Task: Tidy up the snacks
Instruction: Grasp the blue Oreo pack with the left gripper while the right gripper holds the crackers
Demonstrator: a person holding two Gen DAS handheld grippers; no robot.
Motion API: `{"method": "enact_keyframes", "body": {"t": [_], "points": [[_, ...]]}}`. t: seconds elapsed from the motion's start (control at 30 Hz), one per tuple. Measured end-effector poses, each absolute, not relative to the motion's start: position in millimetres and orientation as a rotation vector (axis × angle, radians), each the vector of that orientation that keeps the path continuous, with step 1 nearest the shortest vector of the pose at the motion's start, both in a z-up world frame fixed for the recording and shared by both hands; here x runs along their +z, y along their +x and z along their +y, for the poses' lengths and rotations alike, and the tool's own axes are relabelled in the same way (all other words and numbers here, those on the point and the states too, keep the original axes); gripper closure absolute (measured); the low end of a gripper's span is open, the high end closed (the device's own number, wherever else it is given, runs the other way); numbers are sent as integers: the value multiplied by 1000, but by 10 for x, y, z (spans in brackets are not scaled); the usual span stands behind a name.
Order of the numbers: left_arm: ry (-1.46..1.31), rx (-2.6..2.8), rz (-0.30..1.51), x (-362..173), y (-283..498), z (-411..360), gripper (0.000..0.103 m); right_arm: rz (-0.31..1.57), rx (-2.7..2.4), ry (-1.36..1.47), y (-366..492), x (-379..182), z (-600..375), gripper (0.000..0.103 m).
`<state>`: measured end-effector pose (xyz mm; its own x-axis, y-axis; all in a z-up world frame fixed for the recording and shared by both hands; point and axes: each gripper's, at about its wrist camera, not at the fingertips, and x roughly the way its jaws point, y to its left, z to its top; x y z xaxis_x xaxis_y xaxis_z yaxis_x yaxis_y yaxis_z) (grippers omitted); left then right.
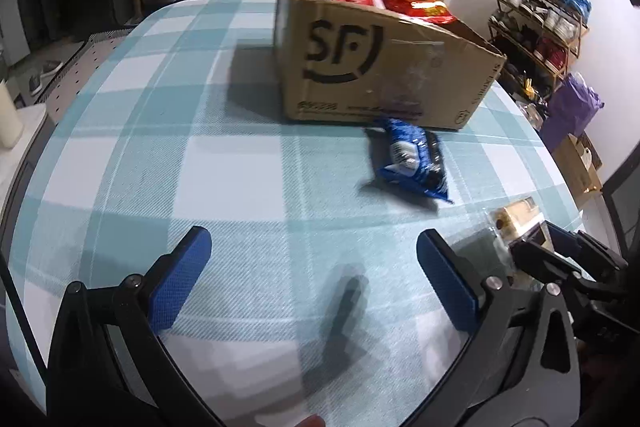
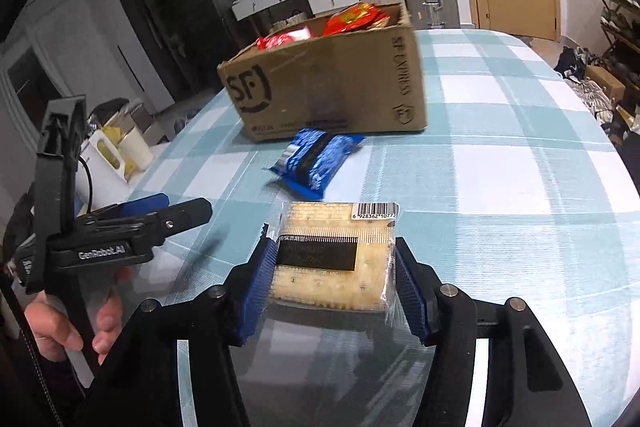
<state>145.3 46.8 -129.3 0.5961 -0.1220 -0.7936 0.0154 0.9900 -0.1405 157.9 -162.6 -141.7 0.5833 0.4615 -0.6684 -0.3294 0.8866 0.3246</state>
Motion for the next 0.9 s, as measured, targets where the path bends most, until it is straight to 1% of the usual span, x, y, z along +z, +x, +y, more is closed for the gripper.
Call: {"method": "enact_keyframes", "body": {"t": [0.43, 0.9], "points": [[-54, -145, 975, -1302, 2012, -12, 1, 788, 438, 209, 1580, -1295, -1987, 45], [-7, -150, 1049, -1473, 2568, -338, 1, 802, 422, 250, 1690, -1412, -2170, 45]]}}
